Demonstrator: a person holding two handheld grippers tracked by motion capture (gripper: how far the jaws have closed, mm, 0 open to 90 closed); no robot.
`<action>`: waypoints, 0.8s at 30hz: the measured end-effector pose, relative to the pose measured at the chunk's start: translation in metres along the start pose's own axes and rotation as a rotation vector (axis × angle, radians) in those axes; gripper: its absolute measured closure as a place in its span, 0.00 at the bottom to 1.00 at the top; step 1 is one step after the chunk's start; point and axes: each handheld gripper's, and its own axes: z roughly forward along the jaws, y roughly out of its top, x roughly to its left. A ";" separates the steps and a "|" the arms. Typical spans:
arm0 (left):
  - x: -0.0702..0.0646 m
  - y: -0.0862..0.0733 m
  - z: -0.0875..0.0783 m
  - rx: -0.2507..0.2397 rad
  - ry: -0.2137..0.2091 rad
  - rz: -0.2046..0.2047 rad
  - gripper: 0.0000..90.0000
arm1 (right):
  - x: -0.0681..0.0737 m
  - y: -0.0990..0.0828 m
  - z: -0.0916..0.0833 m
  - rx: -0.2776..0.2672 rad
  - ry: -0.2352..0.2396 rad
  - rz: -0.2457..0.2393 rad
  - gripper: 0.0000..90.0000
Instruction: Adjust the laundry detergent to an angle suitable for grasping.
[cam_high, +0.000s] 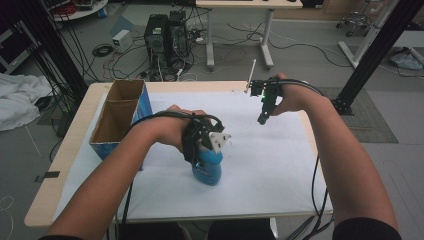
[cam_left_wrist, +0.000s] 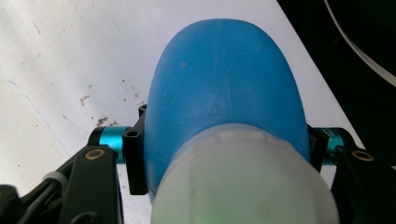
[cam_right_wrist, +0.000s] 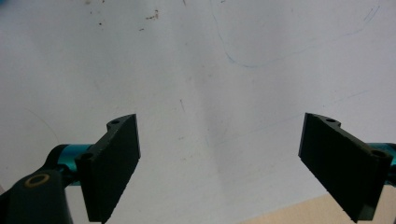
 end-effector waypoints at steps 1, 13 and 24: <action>0.000 0.000 0.000 0.004 0.000 0.006 0.42 | 0.000 0.000 0.001 0.001 0.001 0.002 0.13; 0.000 -0.002 0.002 -0.004 -0.004 0.046 0.42 | -0.003 0.002 0.006 -0.001 0.006 -0.010 0.13; 0.002 -0.003 0.007 -0.010 -0.023 0.056 0.42 | -0.002 0.003 0.008 0.008 0.006 -0.006 0.13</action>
